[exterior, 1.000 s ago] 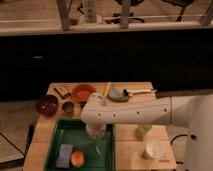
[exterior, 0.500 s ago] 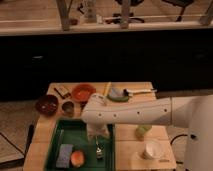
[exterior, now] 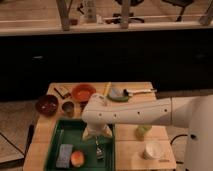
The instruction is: Place fork in tray
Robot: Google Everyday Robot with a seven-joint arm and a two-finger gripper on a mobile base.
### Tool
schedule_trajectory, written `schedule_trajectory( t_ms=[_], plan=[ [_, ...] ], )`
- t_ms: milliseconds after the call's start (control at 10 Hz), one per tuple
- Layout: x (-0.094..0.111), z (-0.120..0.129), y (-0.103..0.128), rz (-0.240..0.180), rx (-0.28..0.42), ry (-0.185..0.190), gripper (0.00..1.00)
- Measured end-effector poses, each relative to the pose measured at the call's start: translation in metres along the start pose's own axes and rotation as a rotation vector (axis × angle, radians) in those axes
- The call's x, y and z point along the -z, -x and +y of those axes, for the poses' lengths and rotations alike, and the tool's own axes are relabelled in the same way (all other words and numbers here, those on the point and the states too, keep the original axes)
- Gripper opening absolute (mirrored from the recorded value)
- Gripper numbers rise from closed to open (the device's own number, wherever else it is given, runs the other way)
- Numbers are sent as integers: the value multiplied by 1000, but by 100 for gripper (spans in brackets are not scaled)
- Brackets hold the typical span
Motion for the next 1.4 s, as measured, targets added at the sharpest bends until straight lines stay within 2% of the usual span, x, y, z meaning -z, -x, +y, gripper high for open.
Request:
schedule_trajectory(
  t_ms=[800,1400],
  plan=[
    [2,-2,-2,-1,9,13,80],
    [5,-1,-4,4,14,8,80]
  ],
)
